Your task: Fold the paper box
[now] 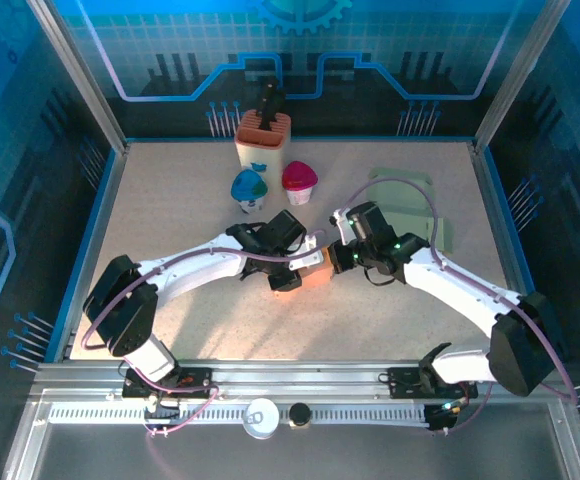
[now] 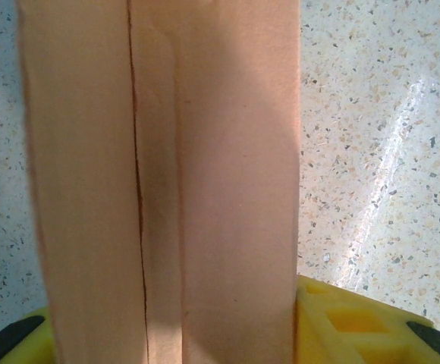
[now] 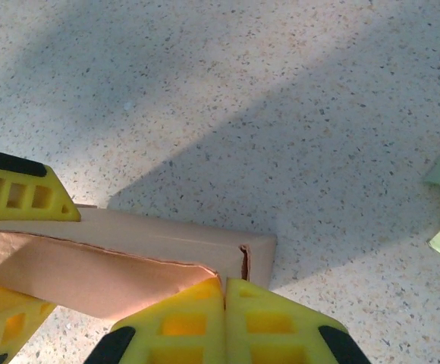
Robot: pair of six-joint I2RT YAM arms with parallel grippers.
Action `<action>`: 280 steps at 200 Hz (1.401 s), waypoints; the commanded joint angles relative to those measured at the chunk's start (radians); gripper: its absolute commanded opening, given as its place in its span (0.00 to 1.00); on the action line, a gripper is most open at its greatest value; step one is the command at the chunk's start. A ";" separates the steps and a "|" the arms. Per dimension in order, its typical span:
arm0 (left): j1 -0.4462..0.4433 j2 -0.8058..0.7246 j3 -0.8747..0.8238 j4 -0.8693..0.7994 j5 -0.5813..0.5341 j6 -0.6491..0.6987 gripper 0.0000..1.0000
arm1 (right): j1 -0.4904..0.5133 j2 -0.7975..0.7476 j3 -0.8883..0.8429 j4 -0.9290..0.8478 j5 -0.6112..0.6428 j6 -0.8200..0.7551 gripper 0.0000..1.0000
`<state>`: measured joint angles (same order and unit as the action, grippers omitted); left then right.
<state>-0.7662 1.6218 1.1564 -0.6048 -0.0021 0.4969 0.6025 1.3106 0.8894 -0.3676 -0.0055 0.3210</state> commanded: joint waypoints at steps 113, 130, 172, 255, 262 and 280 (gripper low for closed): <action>0.040 -0.095 -0.043 0.128 0.033 -0.094 0.62 | 0.118 -0.051 -0.126 0.112 0.209 0.124 0.00; 0.040 -0.118 -0.051 0.134 0.012 -0.129 0.69 | 0.121 -0.051 -0.114 0.100 0.214 0.131 0.00; 0.039 -0.199 -0.067 0.140 -0.078 -0.308 0.67 | 0.125 -0.030 -0.082 0.058 0.225 0.157 0.00; -0.021 -0.388 -0.131 -0.141 -0.246 -0.748 0.55 | 0.139 -0.006 -0.021 -0.016 0.251 0.193 0.00; -0.022 -0.392 -0.137 -0.160 -0.253 -0.762 0.54 | 0.141 -0.004 -0.021 -0.014 0.252 0.194 0.00; -0.024 -0.392 -0.153 -0.165 -0.270 -0.766 0.54 | 0.142 0.006 -0.016 -0.016 0.249 0.196 0.00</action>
<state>-0.7853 1.2411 1.0344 -0.6830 -0.2283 -0.1871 0.7303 1.2957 0.8474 -0.3325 0.2321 0.4980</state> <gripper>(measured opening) 0.541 0.041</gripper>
